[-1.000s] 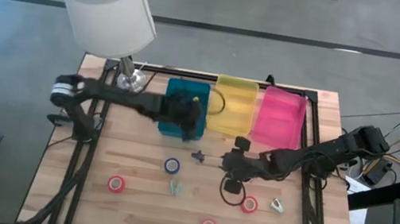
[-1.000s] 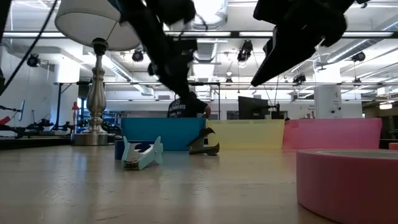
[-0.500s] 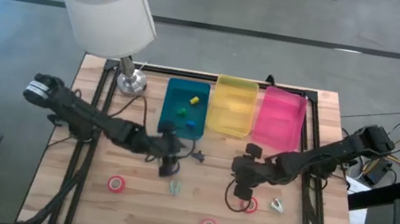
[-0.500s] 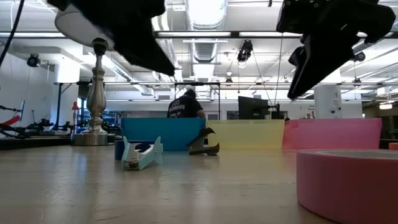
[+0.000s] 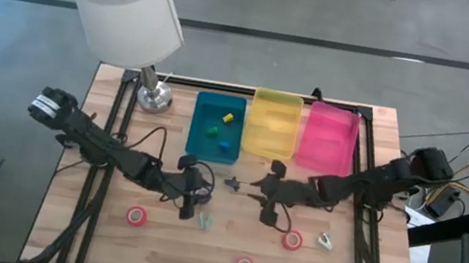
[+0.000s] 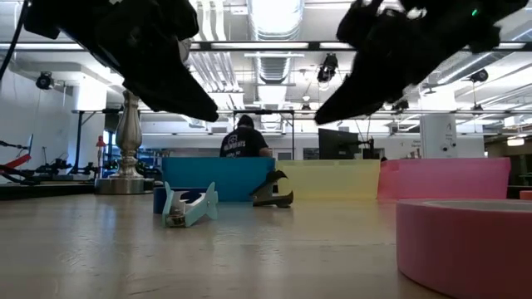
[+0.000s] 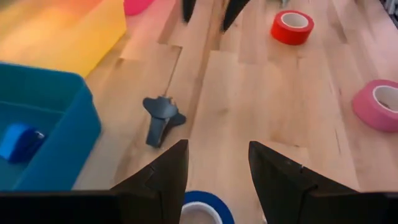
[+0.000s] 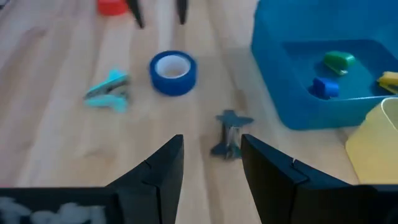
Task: Pick and place Stapler, Stapler remover, tape
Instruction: Put the black staple remover into the yellow bin, then put the blue staple remover into the yellow bin
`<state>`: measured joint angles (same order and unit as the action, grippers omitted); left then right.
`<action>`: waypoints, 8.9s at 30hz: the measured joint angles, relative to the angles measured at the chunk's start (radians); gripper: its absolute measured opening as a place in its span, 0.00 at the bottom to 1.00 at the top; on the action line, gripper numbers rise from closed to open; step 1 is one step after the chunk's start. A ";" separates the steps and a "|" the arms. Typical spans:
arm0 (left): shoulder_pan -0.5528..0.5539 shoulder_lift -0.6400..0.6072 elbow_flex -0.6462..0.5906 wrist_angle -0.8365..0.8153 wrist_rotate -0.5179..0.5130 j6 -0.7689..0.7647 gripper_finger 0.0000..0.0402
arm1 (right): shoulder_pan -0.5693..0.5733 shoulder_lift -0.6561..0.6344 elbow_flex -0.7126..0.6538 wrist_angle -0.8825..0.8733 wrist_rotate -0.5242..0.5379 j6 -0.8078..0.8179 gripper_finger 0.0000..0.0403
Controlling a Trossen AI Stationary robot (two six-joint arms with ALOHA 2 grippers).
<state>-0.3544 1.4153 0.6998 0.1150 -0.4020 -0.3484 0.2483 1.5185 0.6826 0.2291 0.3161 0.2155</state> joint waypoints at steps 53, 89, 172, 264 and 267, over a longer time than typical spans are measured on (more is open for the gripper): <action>0.002 0.004 -0.001 -0.022 -0.037 0.061 0.43 | -0.099 0.319 0.181 -0.021 0.013 -0.092 0.03; 0.002 0.004 -0.002 -0.027 -0.044 0.058 0.43 | -0.384 -0.136 0.163 -0.438 0.476 -0.117 0.02; 0.006 0.004 -0.002 -0.026 -0.006 0.056 0.43 | -0.408 -0.140 0.168 -0.355 0.065 -0.012 0.37; -0.025 0.539 0.607 -0.595 0.202 1.460 0.43 | -0.205 -0.068 0.166 -0.373 0.068 -0.043 0.38; -0.013 0.540 0.607 -0.594 0.208 1.448 0.43 | -0.205 -0.068 0.166 -0.373 0.068 -0.043 0.39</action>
<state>-0.3673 1.9549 1.3064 -0.4793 -0.1939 1.0991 0.0435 1.4509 0.8486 -0.1444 0.3840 0.1726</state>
